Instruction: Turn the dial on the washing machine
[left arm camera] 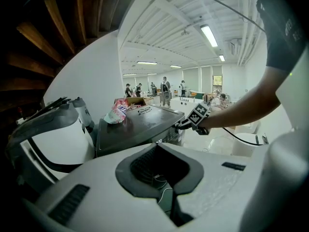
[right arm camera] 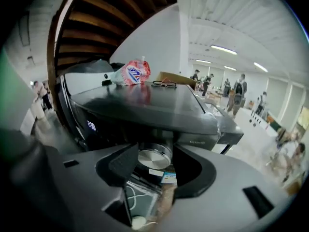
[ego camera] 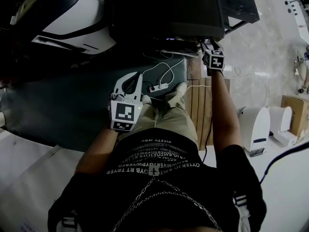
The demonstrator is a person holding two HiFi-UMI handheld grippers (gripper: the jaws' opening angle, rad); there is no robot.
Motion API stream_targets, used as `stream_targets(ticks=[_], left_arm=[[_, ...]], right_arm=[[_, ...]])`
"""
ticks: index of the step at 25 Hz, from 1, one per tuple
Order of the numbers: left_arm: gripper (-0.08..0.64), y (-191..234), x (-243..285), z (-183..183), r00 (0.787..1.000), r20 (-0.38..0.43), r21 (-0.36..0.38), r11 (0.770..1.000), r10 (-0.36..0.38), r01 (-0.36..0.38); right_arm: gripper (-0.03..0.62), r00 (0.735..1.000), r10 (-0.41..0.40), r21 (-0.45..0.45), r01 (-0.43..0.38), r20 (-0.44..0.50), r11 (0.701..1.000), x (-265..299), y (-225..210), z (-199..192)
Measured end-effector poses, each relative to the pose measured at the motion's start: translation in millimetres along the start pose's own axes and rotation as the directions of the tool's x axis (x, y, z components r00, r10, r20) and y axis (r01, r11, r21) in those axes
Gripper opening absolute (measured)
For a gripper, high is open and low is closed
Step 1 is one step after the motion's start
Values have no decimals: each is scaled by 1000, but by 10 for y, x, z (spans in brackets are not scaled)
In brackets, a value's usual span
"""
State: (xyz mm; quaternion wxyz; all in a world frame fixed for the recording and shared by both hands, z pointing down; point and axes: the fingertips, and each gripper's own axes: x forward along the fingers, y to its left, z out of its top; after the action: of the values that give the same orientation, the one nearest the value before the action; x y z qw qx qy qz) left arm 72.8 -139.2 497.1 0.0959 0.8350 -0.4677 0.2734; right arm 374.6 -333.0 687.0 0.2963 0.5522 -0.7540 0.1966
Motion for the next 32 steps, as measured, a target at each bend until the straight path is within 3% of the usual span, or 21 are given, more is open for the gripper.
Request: stream_targets(ticks=[4,8,10,13,18,21,23,26,31,32], left_arm=[[5,-20,-4,28,1000,-4,6,1000,9,-9],[5,-23,-10,72,1000,-9,14,1000,20,-20],[5,-23,-8,109,1000,-9,21,1000,21,-21],[5,-29,3,173,1000,-6,34,999,17,-17],[5,-15,67,261,1000,3,49,999,10,-10],[5,1,84,335,1000,16,52,999,4,-5],[5,57,59,403,999,31,55,998,11,-13],[5,242,-41,536,997,69,46,998,45,-48],[5,626,-392,799,985,142,-20,995,102,-100],[5,699,-457,860,981,160,-30,993,114,-111]], right_arm=[[215,997,-58,-203,46,-54,978,23,98,9],[219,995,-68,-233,50,-68,971,60,125,-10],[219,997,-43,-165,32,-66,986,62,93,-27],[222,998,39,30,-38,-44,999,60,10,-51],[225,990,143,259,-138,2,956,75,-40,-128],[225,986,169,321,-164,13,933,33,-18,-110],[206,992,124,260,-126,25,957,-86,-31,19],[153,993,75,91,-83,88,992,-473,65,359],[-3,954,143,-40,-138,263,990,-1523,551,992],[-3,943,154,-58,-143,295,988,-1714,659,1135]])
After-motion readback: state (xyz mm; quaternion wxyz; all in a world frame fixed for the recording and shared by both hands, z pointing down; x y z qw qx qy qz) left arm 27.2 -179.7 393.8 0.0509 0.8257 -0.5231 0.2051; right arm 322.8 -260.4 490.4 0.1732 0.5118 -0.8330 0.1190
